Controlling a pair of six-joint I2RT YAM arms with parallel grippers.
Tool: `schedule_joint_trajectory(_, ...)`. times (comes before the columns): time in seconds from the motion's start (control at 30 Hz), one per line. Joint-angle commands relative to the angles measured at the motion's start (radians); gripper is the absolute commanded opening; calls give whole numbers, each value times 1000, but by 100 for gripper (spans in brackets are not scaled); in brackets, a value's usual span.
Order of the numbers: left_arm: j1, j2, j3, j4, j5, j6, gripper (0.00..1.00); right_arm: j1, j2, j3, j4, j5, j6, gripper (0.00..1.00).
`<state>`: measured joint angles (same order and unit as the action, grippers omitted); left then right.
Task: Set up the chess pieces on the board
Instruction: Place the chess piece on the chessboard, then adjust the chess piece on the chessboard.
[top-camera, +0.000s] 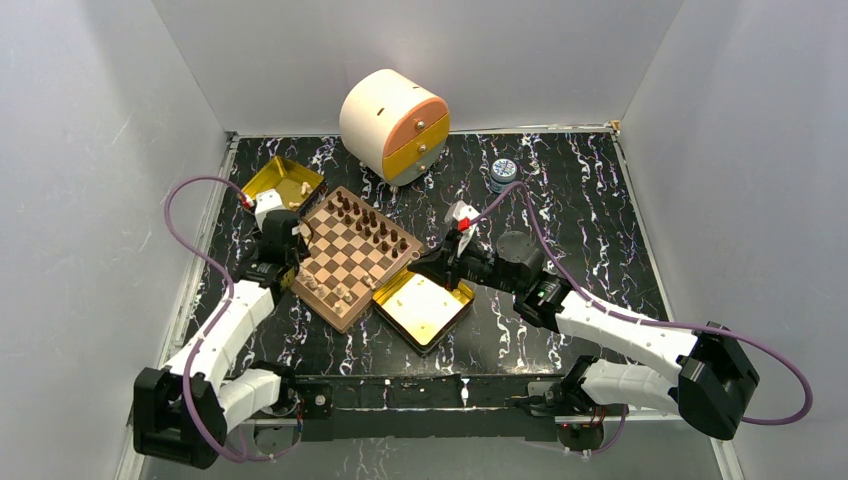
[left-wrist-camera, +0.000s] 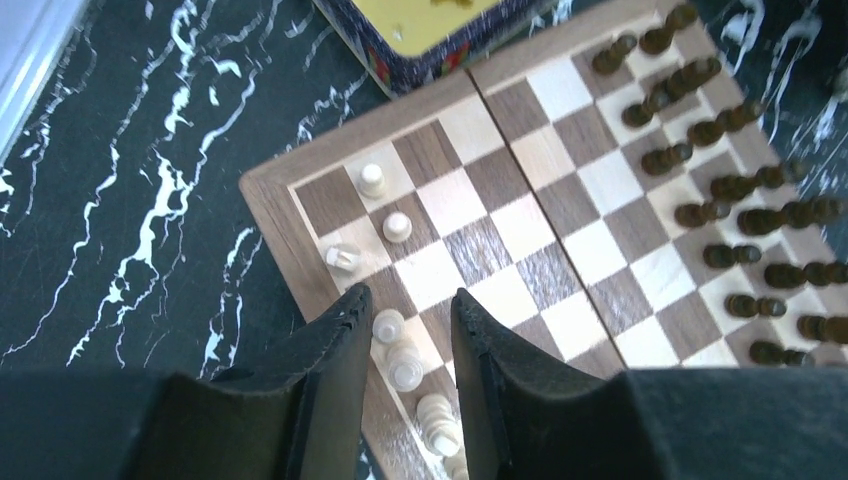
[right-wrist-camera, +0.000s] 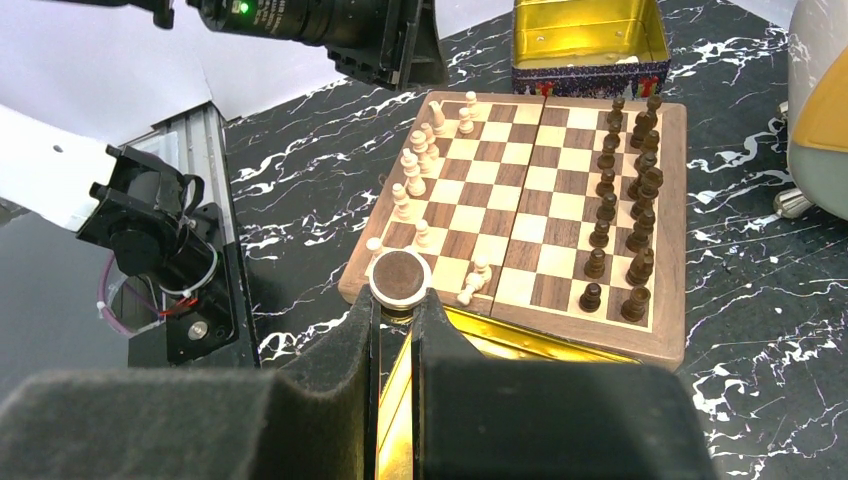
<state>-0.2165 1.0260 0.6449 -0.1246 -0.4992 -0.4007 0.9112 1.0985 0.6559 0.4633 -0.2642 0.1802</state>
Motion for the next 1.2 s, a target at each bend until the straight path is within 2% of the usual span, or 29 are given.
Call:
schedule_joint_trajectory(0.0, 41, 55, 101, -208, 110, 19, 33, 5, -32, 27, 15, -4, 2, 0)
schedule_joint_trajectory(0.17, 140, 136, 208, -334, 233, -30, 32, 4, -37, 25, 3, -3, 2, 0)
schedule_joint_trajectory(0.27, 156, 180, 233, -361, 268, -12, 28, 4, -38, 25, 1, -4, 1, 0)
schedule_joint_trajectory(0.4, 157, 215, 234, -379, 270, -2, 25, 5, -30, 33, -3, -5, -1, 0)
schedule_joint_trajectory(1.17, 158, 293, 211, -314, 268, 26, 24, 5, -10, 38, 4, -7, 8, 0)
